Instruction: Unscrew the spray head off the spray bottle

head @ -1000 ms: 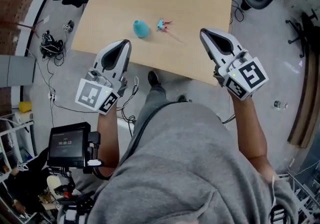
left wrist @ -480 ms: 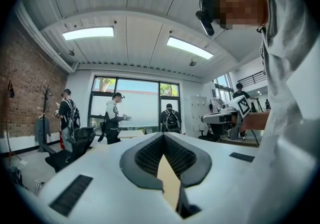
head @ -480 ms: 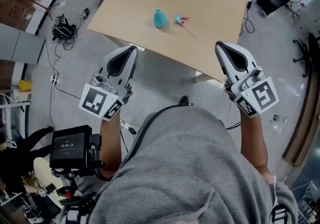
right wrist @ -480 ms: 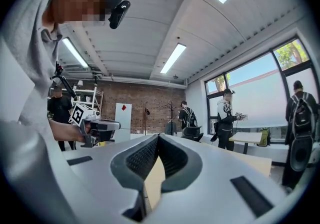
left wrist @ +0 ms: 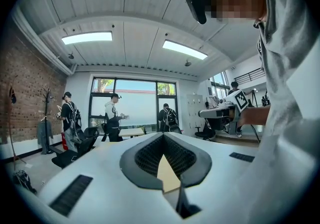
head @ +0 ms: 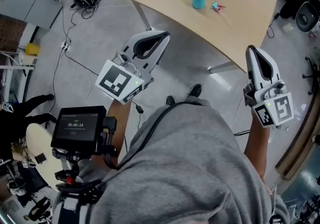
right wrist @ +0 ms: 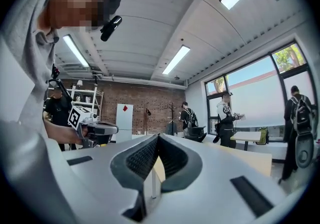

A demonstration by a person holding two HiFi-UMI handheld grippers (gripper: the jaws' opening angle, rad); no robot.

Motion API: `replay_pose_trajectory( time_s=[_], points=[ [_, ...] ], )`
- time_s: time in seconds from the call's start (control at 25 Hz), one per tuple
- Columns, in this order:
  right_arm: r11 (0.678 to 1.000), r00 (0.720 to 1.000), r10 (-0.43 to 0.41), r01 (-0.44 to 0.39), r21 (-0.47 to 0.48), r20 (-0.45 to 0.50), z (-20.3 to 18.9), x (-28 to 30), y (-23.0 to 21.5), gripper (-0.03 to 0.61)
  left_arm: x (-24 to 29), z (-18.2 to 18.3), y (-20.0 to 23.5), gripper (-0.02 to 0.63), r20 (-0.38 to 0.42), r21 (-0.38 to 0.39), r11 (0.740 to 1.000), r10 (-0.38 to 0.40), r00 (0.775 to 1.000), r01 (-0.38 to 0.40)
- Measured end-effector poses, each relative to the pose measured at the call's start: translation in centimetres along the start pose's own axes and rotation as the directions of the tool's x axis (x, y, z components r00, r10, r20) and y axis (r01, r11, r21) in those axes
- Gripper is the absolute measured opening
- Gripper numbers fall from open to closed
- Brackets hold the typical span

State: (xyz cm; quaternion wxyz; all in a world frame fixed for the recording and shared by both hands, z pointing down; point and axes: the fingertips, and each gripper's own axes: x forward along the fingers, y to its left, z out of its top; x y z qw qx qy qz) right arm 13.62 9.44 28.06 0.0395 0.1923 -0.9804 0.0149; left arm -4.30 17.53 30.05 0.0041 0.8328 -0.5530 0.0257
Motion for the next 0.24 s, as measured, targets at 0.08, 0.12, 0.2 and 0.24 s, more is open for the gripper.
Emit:
replay_pose_trajectory(
  time_s=[0.08, 0.12, 0.2, 0.24],
  points=[
    [1.000, 1.000, -0.004, 0.004, 0.000, 0.002, 0.25, -0.27, 0.06, 0.005, 0.12, 0.25, -0.13, 0.003, 0.003, 0.006, 1.000, -0.004, 1.000, 0.004],
    [1.000, 1.000, -0.008, 0.008, -0.003, 0.003, 0.44, -0.46, 0.04, 0.005, 0.23, 0.44, -0.19, 0.003, 0.007, 0.010, 1.000, -0.006, 1.000, 0.006],
    [1.000, 1.000, -0.014, 0.014, -0.010, 0.005, 0.83, -0.79, 0.02, 0.005, 0.44, 0.86, -0.21, 0.003, 0.017, 0.019, 1.000, -0.010, 1.000, 0.009],
    [1.000, 1.000, -0.016, 0.017, -0.013, 0.005, 1.02, -0.95, 0.02, 0.005, 0.54, 1.09, -0.21, 0.003, 0.023, 0.023, 1.000, -0.011, 1.000, 0.010]
  ],
)
